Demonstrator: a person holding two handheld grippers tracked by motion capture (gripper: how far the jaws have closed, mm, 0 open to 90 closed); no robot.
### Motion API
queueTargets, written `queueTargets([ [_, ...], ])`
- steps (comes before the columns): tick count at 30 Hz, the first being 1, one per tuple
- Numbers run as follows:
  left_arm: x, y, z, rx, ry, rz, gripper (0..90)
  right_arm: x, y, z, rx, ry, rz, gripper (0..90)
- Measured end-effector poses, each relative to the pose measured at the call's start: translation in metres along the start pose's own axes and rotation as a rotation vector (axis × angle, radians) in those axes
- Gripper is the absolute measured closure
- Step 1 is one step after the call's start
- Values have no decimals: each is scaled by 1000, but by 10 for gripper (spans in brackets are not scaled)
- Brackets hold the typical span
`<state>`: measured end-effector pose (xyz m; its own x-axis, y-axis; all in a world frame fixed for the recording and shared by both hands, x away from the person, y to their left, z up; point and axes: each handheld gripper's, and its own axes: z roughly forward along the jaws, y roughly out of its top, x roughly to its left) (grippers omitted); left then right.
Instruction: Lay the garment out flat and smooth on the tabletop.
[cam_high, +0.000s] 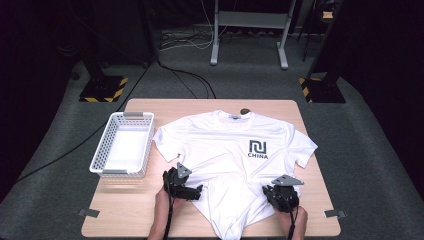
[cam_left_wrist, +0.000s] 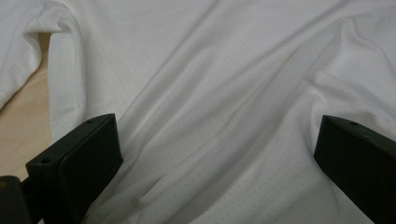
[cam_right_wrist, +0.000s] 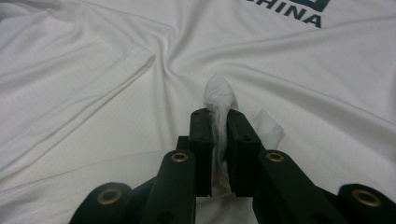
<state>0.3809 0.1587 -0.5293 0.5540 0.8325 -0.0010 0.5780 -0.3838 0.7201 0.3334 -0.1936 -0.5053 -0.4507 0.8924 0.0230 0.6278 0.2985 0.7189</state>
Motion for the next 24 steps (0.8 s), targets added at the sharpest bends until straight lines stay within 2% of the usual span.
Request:
queueTargets([
  [10,0,0,0,1,0,0,3,-16,-31,-39,69,-63,45,801],
  [11,0,0,0,0,1,-1,3,-18,-33,-43,72,-65,52,784],
  [14,0,0,0,1,0,-1,3,-21,-36,-55,76,-80,75,645],
  [16,0,0,0,1,0,-1,3,-22,-33,-59,58,-93,80,564],
  [19,0,0,0,1,0,0,3,-20,-23,-56,42,-131,78,421],
  [21,0,0,0,1,0,0,3,-18,-14,-48,49,-143,68,372],
  [23,0,0,0,1,1,0,3,-16,-6,-38,45,-126,68,329],
  [24,0,0,0,0,0,-1,3,-15,-3,-31,60,-117,68,310],
])
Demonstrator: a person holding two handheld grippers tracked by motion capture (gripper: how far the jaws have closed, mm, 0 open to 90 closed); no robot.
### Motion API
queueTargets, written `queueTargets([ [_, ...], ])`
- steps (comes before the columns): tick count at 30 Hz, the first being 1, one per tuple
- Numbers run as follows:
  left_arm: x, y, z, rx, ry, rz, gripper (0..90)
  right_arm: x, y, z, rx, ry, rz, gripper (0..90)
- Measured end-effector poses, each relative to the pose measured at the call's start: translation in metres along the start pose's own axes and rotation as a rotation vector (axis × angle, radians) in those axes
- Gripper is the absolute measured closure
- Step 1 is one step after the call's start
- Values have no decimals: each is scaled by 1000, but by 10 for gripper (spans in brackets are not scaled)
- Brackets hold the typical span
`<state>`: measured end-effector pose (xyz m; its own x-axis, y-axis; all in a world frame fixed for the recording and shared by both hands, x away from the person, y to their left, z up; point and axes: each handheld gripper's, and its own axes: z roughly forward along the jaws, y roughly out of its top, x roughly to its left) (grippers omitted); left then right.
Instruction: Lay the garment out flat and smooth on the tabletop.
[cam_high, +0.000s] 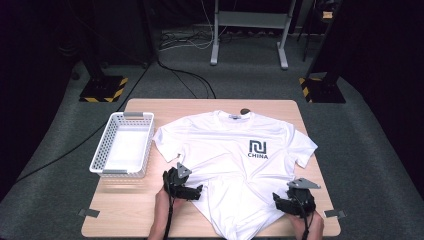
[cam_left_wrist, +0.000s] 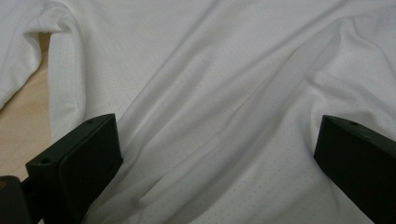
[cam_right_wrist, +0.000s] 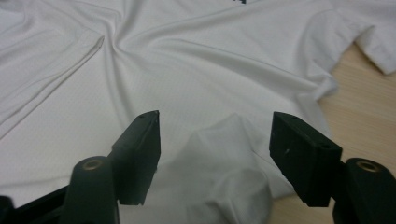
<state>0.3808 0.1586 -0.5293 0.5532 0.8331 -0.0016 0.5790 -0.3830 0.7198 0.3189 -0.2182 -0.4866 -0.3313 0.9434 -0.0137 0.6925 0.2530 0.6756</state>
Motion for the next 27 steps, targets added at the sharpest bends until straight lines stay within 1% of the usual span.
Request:
queueTargets([
  [1,0,0,0,0,0,0,3,2,3,7,22,0,-14,295],
  [3,0,0,0,0,1,0,3,7,6,20,68,-29,-42,261],
  [4,0,0,0,-1,1,-1,3,8,6,25,89,-36,-51,236],
  [6,0,0,0,1,6,-4,3,7,3,30,117,-44,-45,209],
  [7,1,0,0,0,8,-7,3,6,1,28,110,-38,-31,210],
  [11,1,0,0,0,8,-8,3,-3,-10,18,123,-55,-12,193],
  [13,1,0,0,0,8,-7,3,-7,-16,12,136,-57,-8,185],
  [15,1,0,0,-1,8,-7,3,-10,-21,5,162,-57,-9,179],
  [18,1,0,0,-1,8,-7,3,-12,-26,-6,194,-54,3,171],
  [20,1,0,0,-1,8,-7,3,-12,-27,-14,188,-47,13,168],
  [22,1,0,0,-1,8,-8,3,-12,-24,-19,155,-48,12,167],
  [24,1,0,0,-1,8,-8,3,-13,-16,-14,134,-60,3,166],
  [26,1,0,0,-1,8,-6,3,-15,-7,-1,141,-63,-13,163],
  [27,1,0,0,0,8,-6,3,-15,-4,6,160,-71,-19,160],
])
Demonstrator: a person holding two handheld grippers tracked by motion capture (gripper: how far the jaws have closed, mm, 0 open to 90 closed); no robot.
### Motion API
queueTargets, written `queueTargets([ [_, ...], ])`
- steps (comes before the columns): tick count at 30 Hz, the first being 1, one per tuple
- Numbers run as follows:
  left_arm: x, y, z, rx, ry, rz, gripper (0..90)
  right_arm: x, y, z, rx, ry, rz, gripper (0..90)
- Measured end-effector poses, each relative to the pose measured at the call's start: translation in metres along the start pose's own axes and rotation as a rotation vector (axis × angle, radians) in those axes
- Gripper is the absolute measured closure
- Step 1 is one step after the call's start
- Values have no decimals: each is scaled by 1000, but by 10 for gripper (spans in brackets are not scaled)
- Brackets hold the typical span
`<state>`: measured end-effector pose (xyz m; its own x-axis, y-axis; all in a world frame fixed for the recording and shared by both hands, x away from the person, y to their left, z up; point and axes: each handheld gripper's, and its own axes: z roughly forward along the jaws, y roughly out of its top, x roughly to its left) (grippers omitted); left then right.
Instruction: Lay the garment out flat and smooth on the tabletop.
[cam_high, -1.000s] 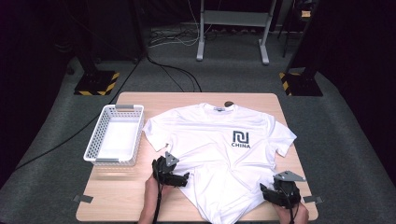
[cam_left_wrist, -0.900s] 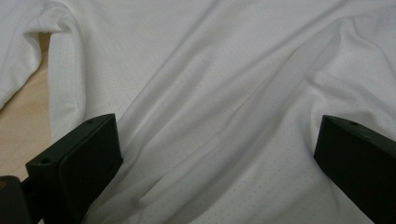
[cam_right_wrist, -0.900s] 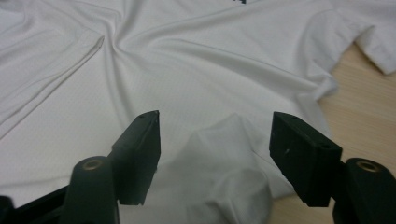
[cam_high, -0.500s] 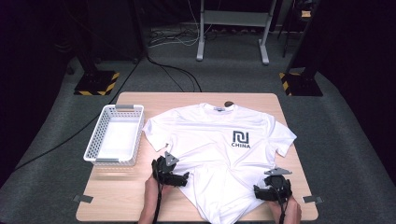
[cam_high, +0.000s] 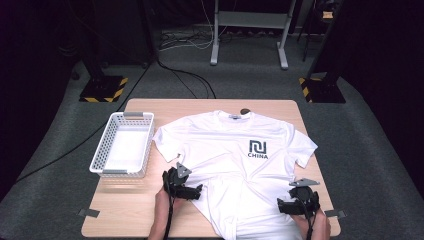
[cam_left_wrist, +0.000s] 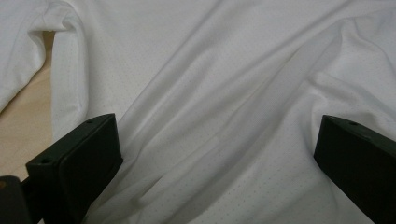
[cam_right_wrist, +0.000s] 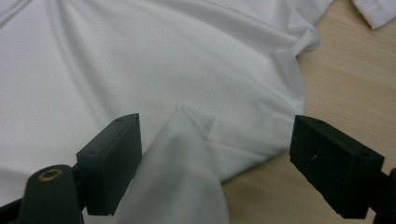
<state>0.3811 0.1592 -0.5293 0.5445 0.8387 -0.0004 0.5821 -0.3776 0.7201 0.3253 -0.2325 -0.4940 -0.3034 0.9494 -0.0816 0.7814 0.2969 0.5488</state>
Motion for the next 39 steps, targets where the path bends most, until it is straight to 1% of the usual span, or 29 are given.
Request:
queueTargets([
  [2,0,0,0,0,0,-1,3,1,3,11,29,-16,-11,156],
  [4,0,0,0,0,0,-1,3,-1,-1,12,9,1,10,163],
  [6,0,0,0,0,0,-1,3,-4,-10,8,-9,0,26,162],
  [9,0,0,0,0,0,-2,3,-11,-24,0,-5,7,61,157],
  [11,0,0,0,-1,0,-2,3,-15,-31,-7,5,-18,79,155],
  [12,0,0,0,0,0,-2,3,-18,-33,-11,-5,-26,80,155],
  [13,0,0,0,0,0,-2,3,-19,-34,-13,-19,-22,89,156],
  [14,0,0,0,0,0,-2,3,-21,-33,-14,-29,-16,93,156],
  [16,0,0,0,-1,0,-2,3,-22,-28,-10,-38,-16,87,155],
  [19,0,0,0,-1,0,-2,3,-22,-16,3,-46,6,81,155],
  [21,0,0,0,0,1,-3,3,-21,-11,12,-27,1,76,153],
  [22,0,0,0,0,1,-4,3,-20,-11,12,-39,9,80,162],
  [23,0,0,0,0,1,-4,3,-20,-11,12,-39,9,80,162],
  [25,0,0,0,0,1,-4,3,-19,-20,8,-50,9,87,155],
  [29,0,0,0,0,1,-2,3,-25,-34,0,-59,9,119,153],
  [30,0,0,0,0,1,-2,3,-25,-34,0,-59,9,119,153],
  [32,0,0,0,0,1,-4,3,-29,-34,-2,-83,21,135,152],
  [33,0,0,0,0,2,-4,3,-30,-32,-1,-87,25,135,151],
  [35,0,0,0,0,2,-3,3,-29,-22,4,-95,30,115,147],
  [39,0,0,0,0,1,-2,4,-30,-5,18,-147,59,88,142],
])
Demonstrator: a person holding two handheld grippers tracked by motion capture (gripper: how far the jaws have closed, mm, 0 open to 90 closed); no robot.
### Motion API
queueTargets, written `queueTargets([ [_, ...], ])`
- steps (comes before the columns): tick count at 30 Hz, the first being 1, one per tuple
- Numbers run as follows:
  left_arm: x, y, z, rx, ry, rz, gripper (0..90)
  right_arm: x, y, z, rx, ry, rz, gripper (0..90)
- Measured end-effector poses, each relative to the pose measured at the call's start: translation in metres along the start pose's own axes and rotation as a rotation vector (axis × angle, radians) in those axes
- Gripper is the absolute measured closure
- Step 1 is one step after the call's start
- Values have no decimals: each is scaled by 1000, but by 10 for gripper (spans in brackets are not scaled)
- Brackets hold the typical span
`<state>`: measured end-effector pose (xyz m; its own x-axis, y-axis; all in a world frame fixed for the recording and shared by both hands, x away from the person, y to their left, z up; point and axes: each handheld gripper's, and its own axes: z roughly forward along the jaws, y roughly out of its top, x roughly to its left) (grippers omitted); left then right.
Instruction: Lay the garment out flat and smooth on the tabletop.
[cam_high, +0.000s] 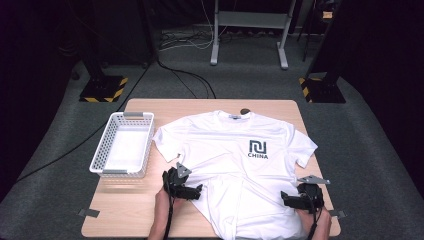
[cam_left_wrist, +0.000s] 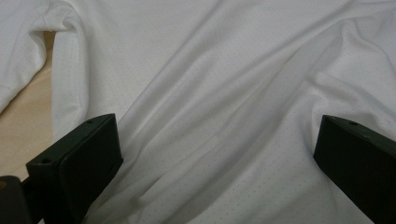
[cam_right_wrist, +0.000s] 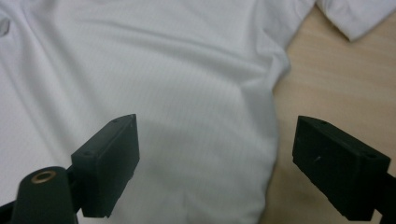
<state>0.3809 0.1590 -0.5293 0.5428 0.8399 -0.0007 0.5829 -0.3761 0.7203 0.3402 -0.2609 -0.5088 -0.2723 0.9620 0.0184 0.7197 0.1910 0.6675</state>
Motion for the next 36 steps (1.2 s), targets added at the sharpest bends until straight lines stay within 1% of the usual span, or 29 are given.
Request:
queueTargets([
  [1,0,0,0,0,0,0,4,-2,3,5,-9,7,-2,142],
  [3,0,0,0,-1,2,5,7,-4,6,15,-8,8,-11,139],
  [4,0,0,0,-1,2,5,7,-5,7,19,0,1,-17,118],
  [5,0,0,0,-1,0,5,7,-6,8,21,-8,1,-25,103],
  [8,0,-1,-1,-6,-8,10,8,-10,5,23,-45,14,-30,72],
  [10,3,-2,-4,-14,-17,-3,22,-13,2,24,-73,14,-28,67],
  [11,3,-2,-7,-12,-21,-3,32,-14,2,24,-76,16,-28,64],
  [13,1,0,-15,-37,-16,-6,44,-15,3,26,-76,20,-34,60],
  [14,-2,2,-20,-57,-22,-6,51,-16,3,26,-76,24,-37,60],
  [16,-11,7,-27,-91,-49,-1,66,-17,5,28,-80,26,-42,61],
  [18,-22,11,-30,-119,-92,0,84,-17,5,28,-82,25,-38,64],
  [20,-35,16,-26,-105,-102,30,118,-17,4,28,-87,24,-39,72],
  [21,-41,19,-22,-98,-110,37,133,-17,4,28,-88,24,-38,73],
  [22,-46,21,-17,-83,-116,50,148,-17,4,28,-88,25,-39,73],
  [23,-50,24,-12,-67,-111,56,158,-17,4,28,-88,25,-39,73],
  [24,-54,25,-7,-55,-103,53,188,-17,4,28,-88,25,-40,73],
  [26,-58,27,2,-34,-95,40,320,-17,4,28,-89,27,-42,80],
  [27,-58,27,5,-20,-91,37,352,-17,4,28,-90,29,-43,83],
  [28,-59,27,6,-15,-89,35,356,-17,4,28,-91,31,-45,85],
  [29,-59,27,7,-12,-89,33,383,-17,4,28,-91,31,-45,85],
  [31,-59,26,9,3,-99,35,434,-17,4,28,-91,31,-45,86],
  [32,-58,26,10,4,-103,31,468,-17,4,28,-91,31,-46,86],
  [33,-57,25,10,-4,-100,32,482,-17,4,28,-91,30,-45,87],
  [34,-55,25,10,-5,-94,36,551,-17,4,28,-91,29,-44,88],
  [36,-51,23,8,-16,-102,33,654,-17,4,28,-92,27,-42,92],
])
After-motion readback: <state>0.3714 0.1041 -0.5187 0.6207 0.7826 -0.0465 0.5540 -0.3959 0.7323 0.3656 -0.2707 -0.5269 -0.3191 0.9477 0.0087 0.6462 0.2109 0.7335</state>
